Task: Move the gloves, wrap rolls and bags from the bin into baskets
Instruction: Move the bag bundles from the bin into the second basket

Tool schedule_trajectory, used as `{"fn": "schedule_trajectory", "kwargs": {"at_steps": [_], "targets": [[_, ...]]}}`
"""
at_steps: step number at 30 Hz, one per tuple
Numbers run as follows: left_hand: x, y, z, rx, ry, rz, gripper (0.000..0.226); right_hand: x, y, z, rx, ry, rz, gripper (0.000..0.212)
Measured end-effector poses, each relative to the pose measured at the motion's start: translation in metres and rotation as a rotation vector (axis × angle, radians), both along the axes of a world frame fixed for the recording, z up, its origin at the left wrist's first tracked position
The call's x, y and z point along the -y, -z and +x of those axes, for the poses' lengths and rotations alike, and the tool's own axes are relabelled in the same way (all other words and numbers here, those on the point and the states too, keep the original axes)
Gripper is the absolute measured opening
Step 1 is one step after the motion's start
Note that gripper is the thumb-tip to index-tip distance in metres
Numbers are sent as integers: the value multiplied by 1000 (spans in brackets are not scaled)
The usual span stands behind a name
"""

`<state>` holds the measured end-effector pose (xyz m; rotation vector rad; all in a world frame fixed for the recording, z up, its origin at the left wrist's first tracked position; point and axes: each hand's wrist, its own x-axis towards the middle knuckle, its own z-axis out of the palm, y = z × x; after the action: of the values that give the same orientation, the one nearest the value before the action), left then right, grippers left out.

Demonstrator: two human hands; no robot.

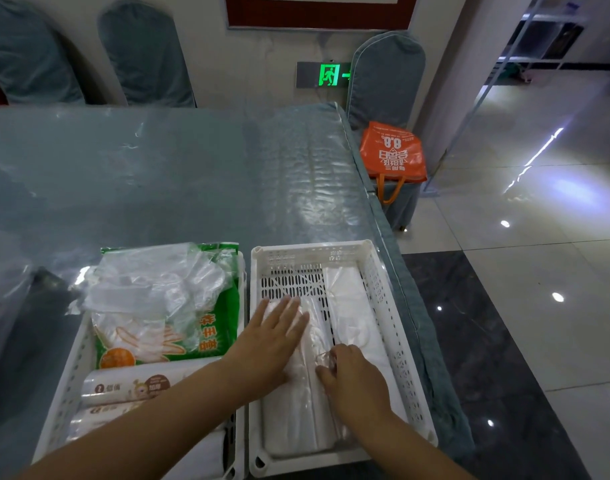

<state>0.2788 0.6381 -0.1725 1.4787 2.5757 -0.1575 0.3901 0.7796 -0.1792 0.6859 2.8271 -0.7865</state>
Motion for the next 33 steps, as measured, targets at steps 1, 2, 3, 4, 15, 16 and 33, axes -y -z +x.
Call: {"fn": "schedule_trajectory", "kwargs": {"at_steps": [1, 2, 3, 4, 15, 16, 33], "targets": [[0, -1, -1, -3, -54, -28, 97, 1, 0, -1, 6, 2, 9, 26], [0, -1, -2, 3, -80, -54, 101, 2, 0, -1, 20, 7, 12, 29], [1, -1, -3, 13, -90, -66, 104, 2, 0, -2, 39, 9, 14, 32], [1, -1, -4, 21, -89, -72, 106, 3, 0, -3, 62, 8, 13, 33], [4, -15, -5, 81, -86, 4, 88, -19, -12, -17, 56, -22, -117, 27], [8, -21, -5, 70, -97, 43, 86, -21, -17, -23, 16, -34, -83, 26], [271, -194, -27, -255, -644, 357, 38, 189, -168, -141, -458, -589, -5, 10]]}}
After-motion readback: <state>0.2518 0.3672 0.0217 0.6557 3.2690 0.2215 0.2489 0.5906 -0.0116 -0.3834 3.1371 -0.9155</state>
